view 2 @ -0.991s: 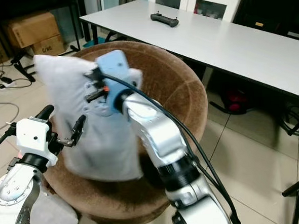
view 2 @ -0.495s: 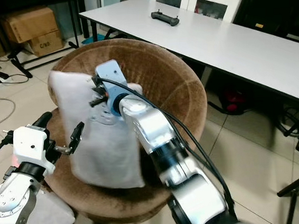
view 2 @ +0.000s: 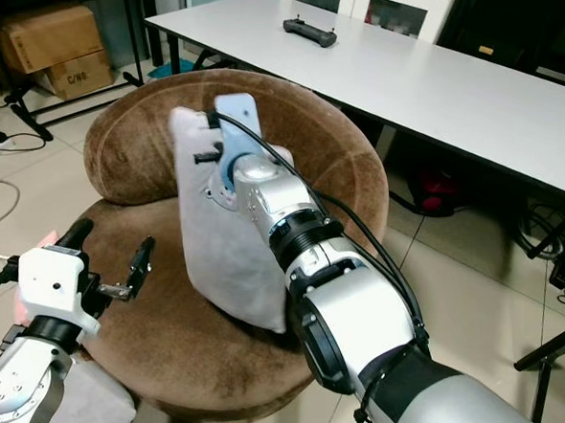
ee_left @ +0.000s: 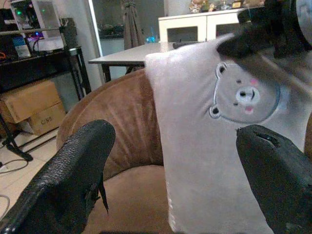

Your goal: Move the pillow to the sofa from floor

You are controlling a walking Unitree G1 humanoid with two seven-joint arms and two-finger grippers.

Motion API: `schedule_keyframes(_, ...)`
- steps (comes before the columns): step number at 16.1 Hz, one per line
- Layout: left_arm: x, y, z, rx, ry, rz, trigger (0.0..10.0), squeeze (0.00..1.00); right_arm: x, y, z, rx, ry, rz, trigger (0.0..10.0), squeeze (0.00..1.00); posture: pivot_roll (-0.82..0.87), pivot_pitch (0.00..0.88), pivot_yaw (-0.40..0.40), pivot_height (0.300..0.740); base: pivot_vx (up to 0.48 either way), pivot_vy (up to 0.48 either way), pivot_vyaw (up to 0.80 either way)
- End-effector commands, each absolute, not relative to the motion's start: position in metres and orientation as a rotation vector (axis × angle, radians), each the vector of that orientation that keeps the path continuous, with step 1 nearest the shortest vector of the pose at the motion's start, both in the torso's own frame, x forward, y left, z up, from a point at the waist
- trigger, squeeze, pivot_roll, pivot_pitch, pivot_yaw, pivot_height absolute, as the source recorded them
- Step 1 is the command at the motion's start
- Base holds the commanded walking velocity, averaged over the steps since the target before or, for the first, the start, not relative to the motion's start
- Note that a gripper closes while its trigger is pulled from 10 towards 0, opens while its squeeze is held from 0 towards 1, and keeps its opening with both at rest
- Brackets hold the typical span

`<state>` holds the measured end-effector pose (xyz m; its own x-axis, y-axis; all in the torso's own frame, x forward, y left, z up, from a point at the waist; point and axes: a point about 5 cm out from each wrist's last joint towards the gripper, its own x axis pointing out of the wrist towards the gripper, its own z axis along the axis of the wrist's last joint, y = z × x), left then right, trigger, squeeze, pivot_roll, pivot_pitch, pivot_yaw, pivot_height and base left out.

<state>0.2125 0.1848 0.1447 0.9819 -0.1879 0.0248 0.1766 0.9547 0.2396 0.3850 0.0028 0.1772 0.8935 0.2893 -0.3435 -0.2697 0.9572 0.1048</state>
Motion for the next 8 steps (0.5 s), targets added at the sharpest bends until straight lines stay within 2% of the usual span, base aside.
schedule_keyframes(1, 0.211, 0.181, 0.146, 0.242, -0.050, -0.193, 10.0, 0.00, 0.358, 0.065, 0.182, 0.128, 0.385, 0.431, 10.0, 0.00, 0.15, 0.000, -0.152, 0.740, 0.000, 0.000, 0.00)
schedule_keyframes(2, 0.212, 0.180, 0.147, 0.243, -0.050, -0.194, 10.0, 0.00, 0.356, 0.064, 0.173, 0.114, 0.411, 0.411, 10.0, 0.63, 0.15, 0.000, -0.155, 0.740, 0.000, 0.000, 0.00)
schedule_keyframes(3, 0.212, 0.180, 0.147, 0.243, -0.050, -0.194, 10.0, 0.00, 0.356, 0.064, 0.173, 0.114, 0.411, 0.411, 10.0, 0.63, 0.15, 0.000, -0.155, 0.740, 0.000, 0.000, 0.00)
schedule_keyframes(4, 0.212, 0.180, 0.147, 0.243, -0.051, -0.192, 10.0, 0.00, 0.355, 0.065, 0.169, 0.139, 0.435, 0.421, 10.0, 1.00, 0.15, 0.000, -0.155, 0.740, 0.000, 0.000, 0.00)
schedule_keyframes(8, 0.211, 0.180, 0.147, 0.244, -0.047, -0.184, 10.0, 0.00, 0.358, 0.065, 0.177, 0.175, 0.408, 0.424, 10.0, 1.00, 0.15, 0.000, -0.159, 0.740, 0.000, 0.000, 0.00)
